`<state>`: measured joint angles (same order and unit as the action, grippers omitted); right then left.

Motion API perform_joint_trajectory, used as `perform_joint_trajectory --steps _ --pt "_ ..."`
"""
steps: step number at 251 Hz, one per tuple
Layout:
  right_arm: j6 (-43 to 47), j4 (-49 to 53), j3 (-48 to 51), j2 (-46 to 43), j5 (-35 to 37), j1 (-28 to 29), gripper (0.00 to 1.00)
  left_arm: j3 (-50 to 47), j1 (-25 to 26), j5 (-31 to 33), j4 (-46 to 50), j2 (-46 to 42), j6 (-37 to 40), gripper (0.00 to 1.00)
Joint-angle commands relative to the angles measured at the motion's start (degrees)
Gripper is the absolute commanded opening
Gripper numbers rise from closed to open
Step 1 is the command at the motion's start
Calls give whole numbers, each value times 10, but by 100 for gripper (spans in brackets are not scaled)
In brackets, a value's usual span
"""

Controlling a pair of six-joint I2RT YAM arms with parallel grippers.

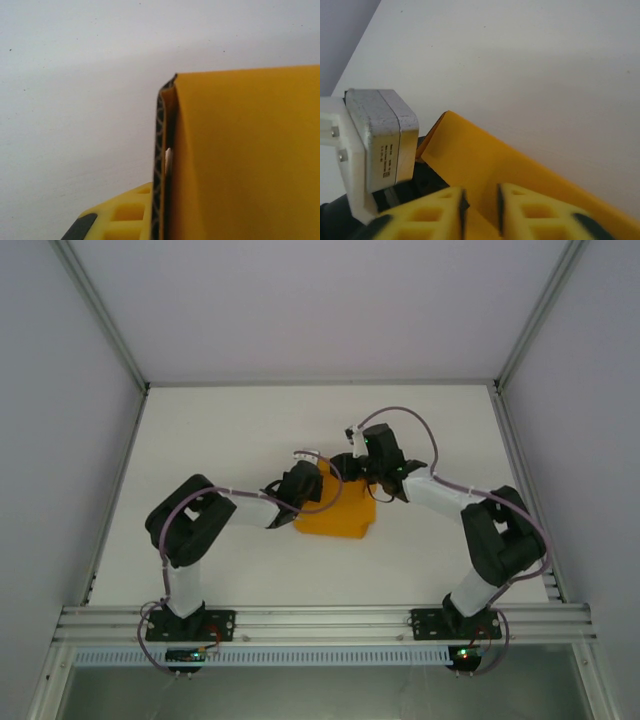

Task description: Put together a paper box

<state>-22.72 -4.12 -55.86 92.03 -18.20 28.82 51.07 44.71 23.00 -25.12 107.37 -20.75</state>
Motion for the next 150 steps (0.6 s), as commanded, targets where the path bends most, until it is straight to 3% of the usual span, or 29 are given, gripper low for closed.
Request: perform_joint_trajectory --steps 1,26,55,78,98,150 --pt "28 123 -11 -69 17 -37 66 -18 -17 37 26 -38 -41 0" --pt "54 145 8 -153 48 -64 87 -34 -18 34 25 -62 -45 0" --pt "69 155 69 -243 80 -110 99 -45 -17 24 27 -83 -46 0" --pt "72 169 106 -280 91 -153 99 -51 -18 10 31 -101 -46 0" --pt "96 164 126 -288 55 -178 88 -57 -17 -3 29 -117 -42 0" --pt "200 93 130 -237 -59 -164 68 -64 -17 -23 27 -138 -34 0"
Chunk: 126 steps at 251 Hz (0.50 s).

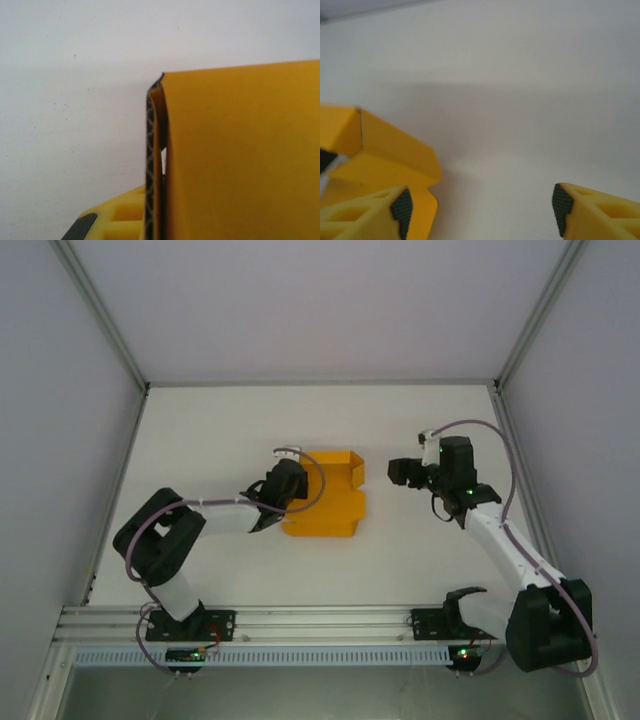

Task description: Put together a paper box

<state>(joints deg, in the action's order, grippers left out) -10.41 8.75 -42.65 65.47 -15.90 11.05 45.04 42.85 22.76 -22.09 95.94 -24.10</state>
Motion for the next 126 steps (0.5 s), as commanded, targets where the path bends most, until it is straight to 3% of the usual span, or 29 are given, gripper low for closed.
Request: perform_joint_trajectory --steps 1,14,53,97,126 --pt "79 -37 -2 30 -84 14 68 -4 2 -21 -4 -25 0 0" --pt "93 -56 -3 49 -91 23 62 -9 3 -25 -13 -26 6 0" --pt "146 -61 -29 101 -92 67 61 -5 5 -23 -2 -28 7 0" --pt "151 -64 -56 159 -89 91 57 -6 6 -19 0 -29 8 0" --pt "147 -71 -72 196 -97 102 49 -4 6 -21 0 -25 13 0"
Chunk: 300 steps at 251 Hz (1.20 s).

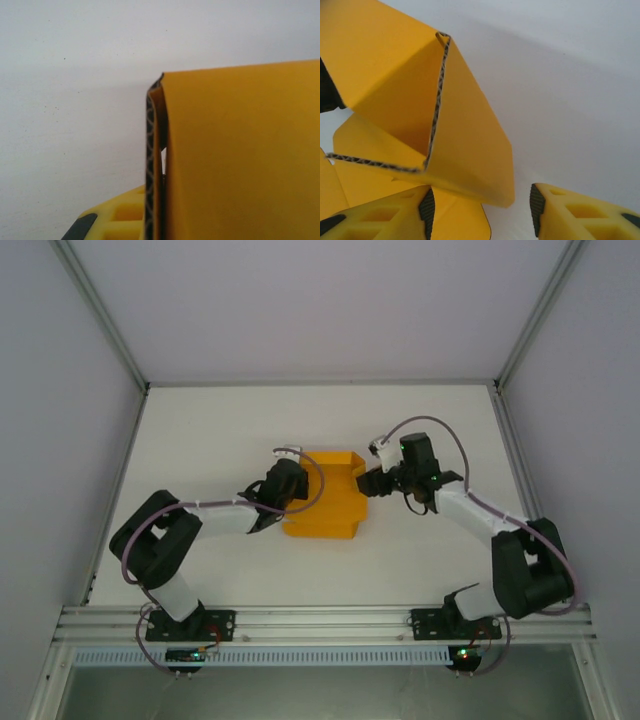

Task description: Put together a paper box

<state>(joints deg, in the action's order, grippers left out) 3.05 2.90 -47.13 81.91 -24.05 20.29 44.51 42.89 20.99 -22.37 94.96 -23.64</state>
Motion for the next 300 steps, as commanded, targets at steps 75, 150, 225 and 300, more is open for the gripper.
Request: perform_joint_trajectory --steps 75,150,225,300 --pt "-48 -82 -37 90 137 85 40 18 13 4 18 21 17 0" --pt "-246 -192 -28 152 568 174 12 41 39 9 53 39 14 0" --pt "-391 -48 -93 222 733 170 0 75 58 41 105 43 -35 0" --pt "-528 75 -130 247 768 160 0 110 62 68 153 64 -75 0"
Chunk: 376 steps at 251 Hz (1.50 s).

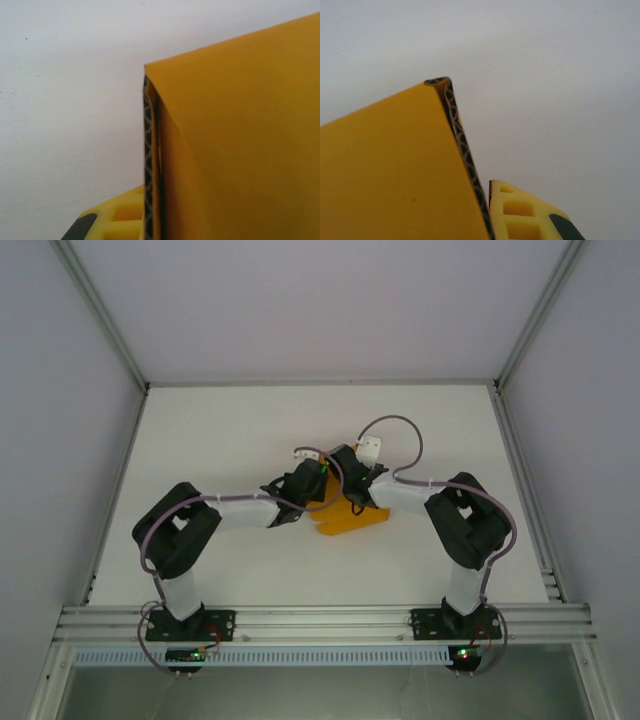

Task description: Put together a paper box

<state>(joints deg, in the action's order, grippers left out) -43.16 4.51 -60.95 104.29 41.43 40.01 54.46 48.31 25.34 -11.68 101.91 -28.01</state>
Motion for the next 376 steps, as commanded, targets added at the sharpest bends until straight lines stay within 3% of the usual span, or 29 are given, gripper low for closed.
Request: perform_joint_trajectory --steps 1,17,51,66,84,173,186,198,232,254,282,324,345,376 --pt "-64 56 8 23 112 -37 0 11 8 24 46 -5 -32 0" --pt "20 -45 32 11 106 -26 0 10 8 25 45 -4 -37 0" --pt "103 -231 116 -26 -15 -33 16 14 8 44 50 -4 -38 0" --pt "141 -315 152 -40 -70 -41 29 15 8 45 47 -5 -37 0" --pt "164 -356 179 -59 -115 -41 37 15 8 46 44 -5 -33 0" --pt "219 -287 254 -197 -293 -41 84 11 -1 36 46 -23 -19 0" --pt "219 -281 271 -228 -330 -40 99 10 -7 28 47 -26 -12 0" --pt "218 -268 284 -261 -332 -41 99 10 -12 27 52 -32 -2 0" --pt "193 -162 298 -383 -303 -45 99 26 -44 -56 100 -62 73 0" --pt "172 -72 299 -473 -254 -47 99 58 -80 -176 174 -77 164 0" --pt "174 57 291 -565 -226 -68 99 130 -113 -312 342 -76 319 0" --pt "178 237 255 -627 -289 -122 99 210 -90 -322 599 -53 527 0" --pt "176 278 252 -637 -286 -139 99 225 -69 -235 631 -32 534 0" --pt "176 295 252 -636 -306 -164 99 279 -54 -192 687 21 525 0"
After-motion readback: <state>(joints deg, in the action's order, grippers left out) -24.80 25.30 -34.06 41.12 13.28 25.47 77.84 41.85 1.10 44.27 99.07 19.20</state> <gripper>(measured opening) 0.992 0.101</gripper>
